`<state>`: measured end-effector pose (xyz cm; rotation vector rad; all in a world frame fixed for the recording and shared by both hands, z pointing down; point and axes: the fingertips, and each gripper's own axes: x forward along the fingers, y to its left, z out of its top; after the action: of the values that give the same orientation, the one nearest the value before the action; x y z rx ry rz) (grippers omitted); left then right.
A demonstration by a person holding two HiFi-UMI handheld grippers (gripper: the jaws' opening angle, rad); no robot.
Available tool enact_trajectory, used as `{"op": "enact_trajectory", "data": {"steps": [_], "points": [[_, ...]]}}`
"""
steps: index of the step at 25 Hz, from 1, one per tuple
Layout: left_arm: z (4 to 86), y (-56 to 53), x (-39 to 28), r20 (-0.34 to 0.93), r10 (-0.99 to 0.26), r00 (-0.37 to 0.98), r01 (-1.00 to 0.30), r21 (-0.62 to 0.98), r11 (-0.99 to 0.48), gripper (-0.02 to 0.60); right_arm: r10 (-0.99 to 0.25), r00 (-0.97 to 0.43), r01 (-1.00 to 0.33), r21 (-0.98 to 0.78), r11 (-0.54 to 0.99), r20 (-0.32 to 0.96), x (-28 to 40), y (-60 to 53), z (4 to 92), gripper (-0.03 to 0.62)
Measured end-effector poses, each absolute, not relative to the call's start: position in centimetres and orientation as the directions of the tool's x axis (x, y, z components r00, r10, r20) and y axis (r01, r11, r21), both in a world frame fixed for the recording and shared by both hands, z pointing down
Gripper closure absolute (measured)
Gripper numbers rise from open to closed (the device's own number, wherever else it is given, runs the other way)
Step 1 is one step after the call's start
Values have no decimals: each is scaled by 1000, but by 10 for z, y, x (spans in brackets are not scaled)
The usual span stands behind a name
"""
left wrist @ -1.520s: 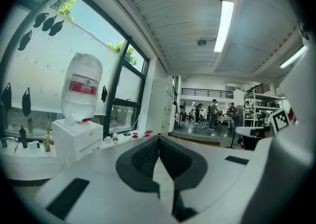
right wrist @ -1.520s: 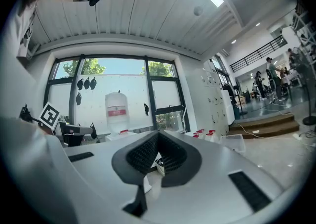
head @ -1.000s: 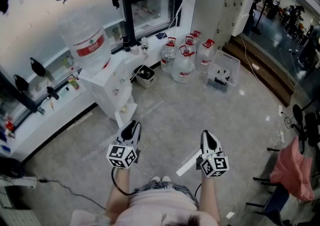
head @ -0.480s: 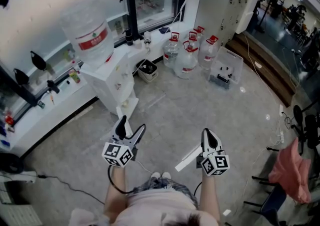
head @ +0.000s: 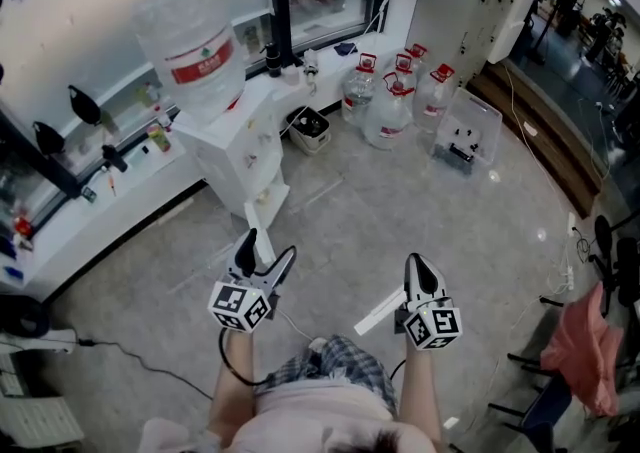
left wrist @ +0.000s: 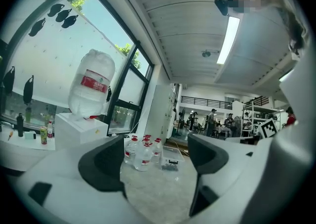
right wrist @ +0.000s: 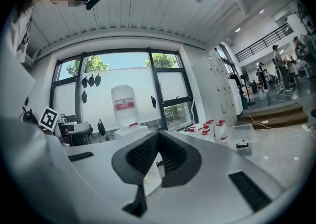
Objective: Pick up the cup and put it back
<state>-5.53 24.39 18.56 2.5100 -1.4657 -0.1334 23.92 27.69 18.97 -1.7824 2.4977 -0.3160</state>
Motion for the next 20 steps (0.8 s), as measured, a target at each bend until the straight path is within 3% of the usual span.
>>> {"op": "enact_trajectory", "data": {"steps": [10, 20], "points": [[189, 218, -73, 45, -892, 450, -870, 248, -427, 193, -922, -381, -910, -204, 360, 74, 224, 236, 193, 577], [210, 156, -72, 83, -933, 350, -920, 220, -325, 193, -882, -467, -865, -238, 441, 66, 229, 127, 218, 577]]}}
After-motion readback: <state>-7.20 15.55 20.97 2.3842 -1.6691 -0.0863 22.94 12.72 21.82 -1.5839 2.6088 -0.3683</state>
